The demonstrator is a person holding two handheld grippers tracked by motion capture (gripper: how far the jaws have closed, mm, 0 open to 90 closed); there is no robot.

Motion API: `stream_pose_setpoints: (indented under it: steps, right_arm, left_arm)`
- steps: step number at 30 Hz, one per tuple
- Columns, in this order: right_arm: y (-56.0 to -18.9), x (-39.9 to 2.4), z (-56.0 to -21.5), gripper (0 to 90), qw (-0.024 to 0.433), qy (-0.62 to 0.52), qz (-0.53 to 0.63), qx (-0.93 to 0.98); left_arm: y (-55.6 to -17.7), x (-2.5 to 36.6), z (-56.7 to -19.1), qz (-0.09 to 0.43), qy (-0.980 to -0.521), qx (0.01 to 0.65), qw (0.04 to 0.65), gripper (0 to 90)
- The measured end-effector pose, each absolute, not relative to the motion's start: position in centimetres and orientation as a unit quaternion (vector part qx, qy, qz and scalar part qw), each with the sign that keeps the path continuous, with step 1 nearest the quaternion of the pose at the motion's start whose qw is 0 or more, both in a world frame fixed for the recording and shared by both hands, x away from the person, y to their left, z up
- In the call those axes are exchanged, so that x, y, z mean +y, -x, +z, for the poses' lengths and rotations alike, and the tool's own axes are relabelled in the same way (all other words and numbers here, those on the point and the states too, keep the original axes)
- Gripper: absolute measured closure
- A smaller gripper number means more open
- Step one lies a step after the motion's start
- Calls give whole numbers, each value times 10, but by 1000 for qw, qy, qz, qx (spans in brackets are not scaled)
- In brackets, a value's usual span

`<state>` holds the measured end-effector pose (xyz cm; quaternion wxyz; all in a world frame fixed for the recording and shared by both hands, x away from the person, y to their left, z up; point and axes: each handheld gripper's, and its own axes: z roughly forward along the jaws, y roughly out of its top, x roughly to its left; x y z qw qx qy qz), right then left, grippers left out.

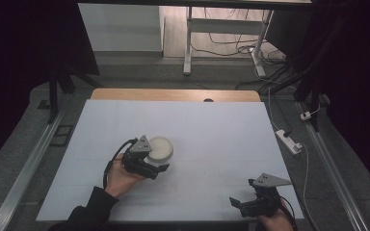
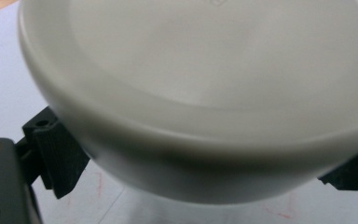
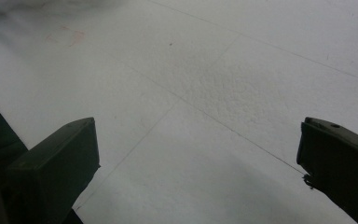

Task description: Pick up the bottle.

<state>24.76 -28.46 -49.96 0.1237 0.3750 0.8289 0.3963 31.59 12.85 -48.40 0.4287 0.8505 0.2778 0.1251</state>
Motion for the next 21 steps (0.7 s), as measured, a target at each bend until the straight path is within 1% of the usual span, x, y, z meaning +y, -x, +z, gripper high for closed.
stream_pose_setpoints:
  steps: [21]
  right_arm:
    - [-247,-284,-500,0,125,-373,396,830]
  left_arm:
    - [-293,107,-473,98,-865,239,430,75]
